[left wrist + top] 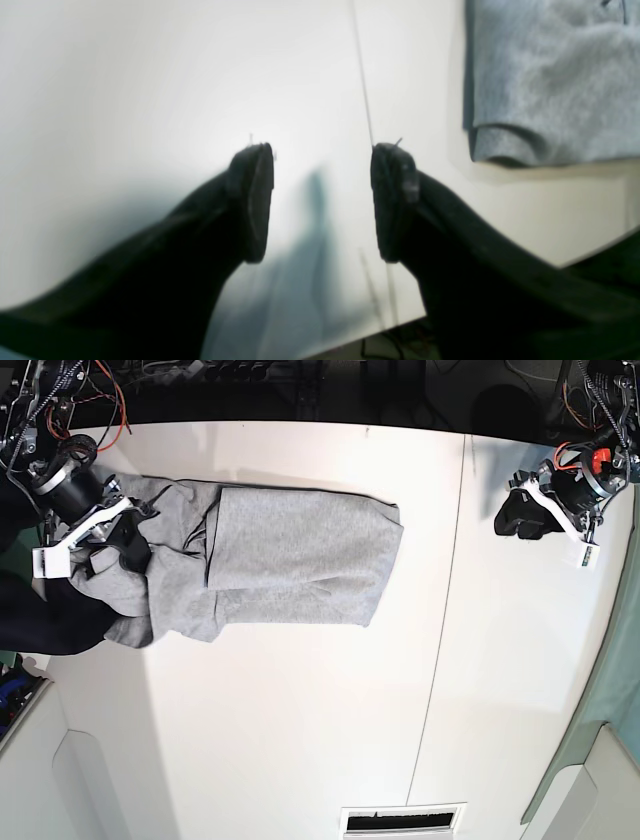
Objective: Layout the t-shirt on the table in an organized manner, then fold the t-shirt properly
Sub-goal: 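Grasp the folded bundle with the right gripper and fold it over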
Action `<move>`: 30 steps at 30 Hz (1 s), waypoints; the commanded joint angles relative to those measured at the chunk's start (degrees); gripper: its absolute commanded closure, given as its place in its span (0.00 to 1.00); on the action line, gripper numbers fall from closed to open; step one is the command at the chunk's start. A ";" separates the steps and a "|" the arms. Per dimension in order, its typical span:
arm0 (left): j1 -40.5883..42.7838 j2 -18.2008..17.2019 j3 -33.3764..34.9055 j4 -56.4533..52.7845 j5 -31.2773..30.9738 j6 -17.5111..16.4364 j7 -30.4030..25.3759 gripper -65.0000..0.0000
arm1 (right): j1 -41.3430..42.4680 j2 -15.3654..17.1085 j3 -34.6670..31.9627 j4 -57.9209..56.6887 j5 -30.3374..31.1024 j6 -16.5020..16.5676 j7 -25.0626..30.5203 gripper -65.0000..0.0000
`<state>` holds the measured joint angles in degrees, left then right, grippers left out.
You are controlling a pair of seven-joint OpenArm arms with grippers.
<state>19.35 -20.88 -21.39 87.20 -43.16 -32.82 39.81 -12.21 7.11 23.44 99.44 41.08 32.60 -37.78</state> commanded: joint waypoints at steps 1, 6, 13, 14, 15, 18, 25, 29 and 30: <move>-0.31 -0.66 -0.33 -0.90 -1.95 -0.39 -1.27 0.48 | 0.70 -0.24 -1.14 2.08 1.36 0.63 1.25 1.00; -0.26 -0.59 -0.33 -5.46 -2.67 -0.42 -0.70 0.48 | 3.39 -6.49 -10.12 4.02 -4.15 0.24 1.33 1.00; -0.31 -0.57 -0.33 -5.57 -4.31 -0.44 -0.57 0.48 | 7.08 -15.15 -27.08 -1.55 -22.16 -3.13 1.92 0.43; -0.31 -0.57 -0.33 -5.57 -4.46 -0.44 -0.55 0.48 | 7.10 -15.63 -29.14 -2.23 -23.39 -3.30 1.99 0.31; -0.31 -0.57 -0.33 -5.57 -4.48 -0.44 -0.55 0.48 | 7.08 -15.80 -30.99 -2.56 -23.82 -3.26 2.21 0.30; -0.31 -0.68 -0.33 -5.57 -4.55 -0.44 -0.31 0.48 | 7.10 -15.80 -35.89 -2.54 -23.71 -3.23 3.02 0.30; -0.31 -4.09 -0.46 -4.70 -14.34 -7.18 3.52 0.49 | 7.13 -15.80 -41.68 -0.92 -23.63 -1.27 7.17 0.30; -0.31 -6.12 -0.46 -0.44 -16.59 -7.18 4.48 0.55 | 7.10 -15.80 -40.02 2.84 -26.34 -1.44 6.84 0.31; -0.28 -6.29 -0.46 1.33 -16.63 -7.18 5.49 0.63 | 7.10 -15.78 -39.01 3.87 -27.12 -1.97 6.36 0.32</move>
<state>19.33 -26.28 -21.45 87.57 -58.35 -39.07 46.02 -5.74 -8.25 -15.42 102.24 13.04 30.57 -32.64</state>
